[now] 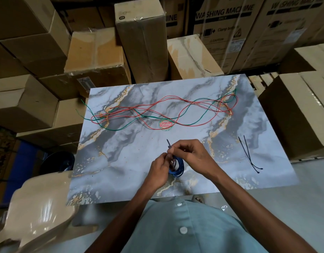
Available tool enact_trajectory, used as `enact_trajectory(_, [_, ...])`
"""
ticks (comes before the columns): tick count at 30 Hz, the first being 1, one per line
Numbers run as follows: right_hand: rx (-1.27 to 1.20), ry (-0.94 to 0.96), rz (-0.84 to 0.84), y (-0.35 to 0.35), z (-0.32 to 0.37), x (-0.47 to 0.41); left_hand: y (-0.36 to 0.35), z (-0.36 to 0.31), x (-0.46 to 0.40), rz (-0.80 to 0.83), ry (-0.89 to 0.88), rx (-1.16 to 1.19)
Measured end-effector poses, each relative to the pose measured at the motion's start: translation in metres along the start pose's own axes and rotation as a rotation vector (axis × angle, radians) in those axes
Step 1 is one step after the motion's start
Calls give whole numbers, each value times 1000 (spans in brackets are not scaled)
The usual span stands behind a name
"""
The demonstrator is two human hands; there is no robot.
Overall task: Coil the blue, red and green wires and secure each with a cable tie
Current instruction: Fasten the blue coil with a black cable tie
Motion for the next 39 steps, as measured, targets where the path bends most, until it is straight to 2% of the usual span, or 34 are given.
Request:
enact_trajectory(6, [-72, -17, -44, 1, 2, 2, 0, -3, 3, -4, -12, -8])
enact_trajectory(8, [7, 0, -151, 3, -1, 0, 0, -4, 4, -6, -34, -17])
enact_trajectory(11, [265, 83, -304, 9, 0, -3, 0, -8, 8, -7, -86, -22])
enact_trajectory(16, [534, 244, -271, 4, 6, -2, 2, -14, 9, -32, -153, 10])
enact_trajectory(21, [577, 246, -250, 5, 11, -3, 4, -18, 9, -48, -193, 23])
enact_trajectory(25, [618, 356, -294, 7, 19, -1, 4, -19, 8, -61, -197, 31])
enact_trajectory(30, [695, 330, -233, 4, 9, -5, 4, -21, 9, -73, -214, 10])
enact_trajectory(39, [691, 299, -289, 9, 14, -7, 8, -27, 11, -104, -261, -9])
Point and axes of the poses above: each hand's wrist, its own x-axis away from the middle knuckle, its own y-axis out of the back of the hand, z = x × y, the point moved 6 cm from there along -x, towards the middle knuckle, and after that the axes turned 13 degrees about -z, right-handed, at the moved point
